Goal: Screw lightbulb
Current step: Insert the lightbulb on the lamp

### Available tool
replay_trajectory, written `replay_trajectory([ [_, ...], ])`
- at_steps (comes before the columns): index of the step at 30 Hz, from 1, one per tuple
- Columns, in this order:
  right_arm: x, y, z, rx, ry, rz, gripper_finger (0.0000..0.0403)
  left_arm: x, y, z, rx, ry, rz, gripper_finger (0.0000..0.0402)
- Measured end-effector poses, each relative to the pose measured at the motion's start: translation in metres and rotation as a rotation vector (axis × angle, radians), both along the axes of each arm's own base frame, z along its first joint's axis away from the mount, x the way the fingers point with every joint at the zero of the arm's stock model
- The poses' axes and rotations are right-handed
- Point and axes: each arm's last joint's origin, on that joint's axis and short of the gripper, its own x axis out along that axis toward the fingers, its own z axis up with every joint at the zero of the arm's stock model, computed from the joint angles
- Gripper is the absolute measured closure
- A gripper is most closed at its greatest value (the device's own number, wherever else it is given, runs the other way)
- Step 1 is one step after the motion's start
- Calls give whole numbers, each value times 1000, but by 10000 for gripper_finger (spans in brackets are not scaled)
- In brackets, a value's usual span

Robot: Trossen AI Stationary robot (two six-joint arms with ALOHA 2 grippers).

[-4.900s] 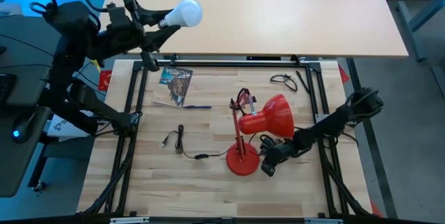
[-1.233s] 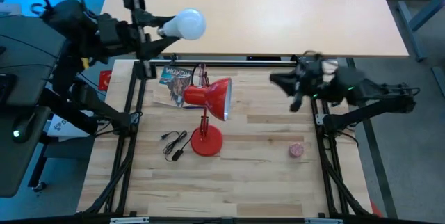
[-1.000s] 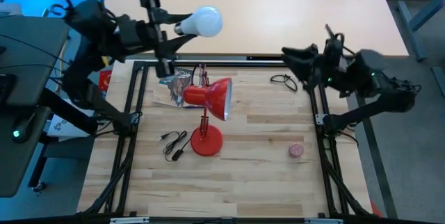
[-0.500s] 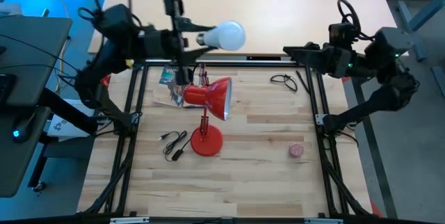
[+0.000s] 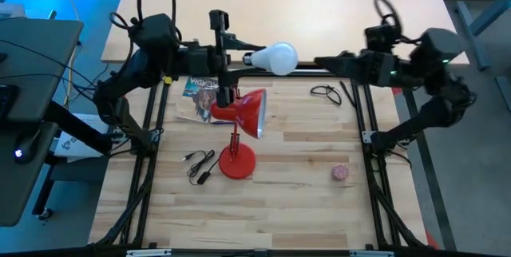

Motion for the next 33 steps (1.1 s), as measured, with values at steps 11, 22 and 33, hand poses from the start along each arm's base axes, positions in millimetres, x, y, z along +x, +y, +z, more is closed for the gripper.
replay_trajectory([
  [11,22,2,3,-55,-78,-25,70,2,1,-2,-5,16,17,273],
  [22,26,0,-1,-10,-54,-78,71,-2,0,0,3,7,20,273],
  [33,23,1,9,-105,-154,-58,71,-2,-1,-1,5,15,16,273],
])
